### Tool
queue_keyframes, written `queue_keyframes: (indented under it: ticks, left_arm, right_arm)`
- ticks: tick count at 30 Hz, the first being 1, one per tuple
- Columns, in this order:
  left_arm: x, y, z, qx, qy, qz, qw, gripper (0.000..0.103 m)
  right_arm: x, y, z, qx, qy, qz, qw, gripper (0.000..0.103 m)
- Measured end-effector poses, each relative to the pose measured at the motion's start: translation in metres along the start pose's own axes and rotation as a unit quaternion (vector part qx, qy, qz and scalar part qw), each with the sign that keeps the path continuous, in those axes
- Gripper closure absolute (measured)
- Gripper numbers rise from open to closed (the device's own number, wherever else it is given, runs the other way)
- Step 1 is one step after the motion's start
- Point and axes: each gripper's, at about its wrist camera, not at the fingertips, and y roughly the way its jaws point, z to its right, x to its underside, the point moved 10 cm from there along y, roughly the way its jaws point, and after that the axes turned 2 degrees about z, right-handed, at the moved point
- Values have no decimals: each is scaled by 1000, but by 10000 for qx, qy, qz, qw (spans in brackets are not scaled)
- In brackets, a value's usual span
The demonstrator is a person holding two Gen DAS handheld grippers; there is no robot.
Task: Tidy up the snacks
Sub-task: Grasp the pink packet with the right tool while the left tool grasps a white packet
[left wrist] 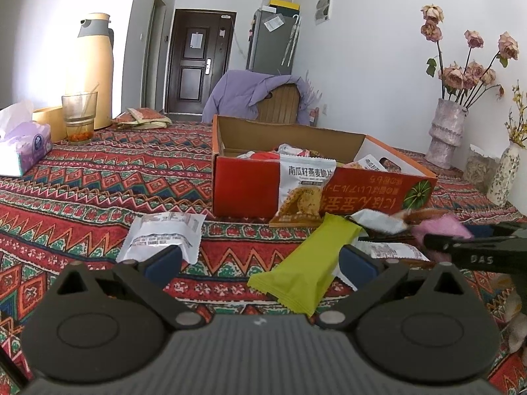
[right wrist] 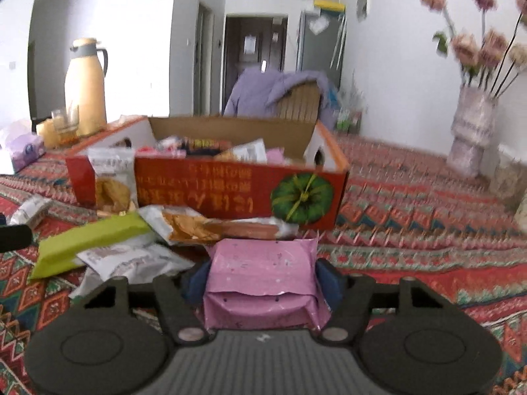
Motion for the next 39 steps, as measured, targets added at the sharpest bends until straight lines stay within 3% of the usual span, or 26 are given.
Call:
queue_keyframes:
  ticks: [7, 13, 18, 20, 26, 32, 35, 37, 39]
  left_arm:
    - [1, 1, -1, -49, 19, -22, 10000, 0]
    - [0, -2, 0, -171, 84, -49, 9998, 0]
    - [-15, -3, -13, -184, -152, -159, 9996, 0]
    - [-23, 0, -23, -363, -166, -203, 9990, 0]
    - [-27, 33, -55, -970, -72, -762, 9923, 0]
    - [-17, 59, -77, -1101, -288, -1227, 9859, 0]
    - [-13, 65, -78, -1087, -310, -1329, 9847, 10]
    - [-12, 66, -77, -1049, -292, -1338, 9850, 26]
    - [-13, 65, -77, -1048, -303, -1310, 9854, 30]
  right_arm:
    - [-14, -26, 6, 259, -4, 792, 9965, 36]
    - [-15, -27, 9, 211, 91, 803, 9965, 36]
    - [-15, -28, 8, 161, 112, 854, 9962, 35]
    - [-15, -29, 7, 140, 107, 892, 9959, 35]
    - [-15, -30, 10, 112, 200, 914, 9956, 35]
    - [-14, -29, 12, 33, 311, 916, 9953, 35]
    - [-14, -29, 12, 27, 327, 907, 9953, 35]
    - [-15, -29, 13, 28, 329, 917, 9952, 35]
    - [-15, -29, 13, 29, 332, 917, 9952, 35]
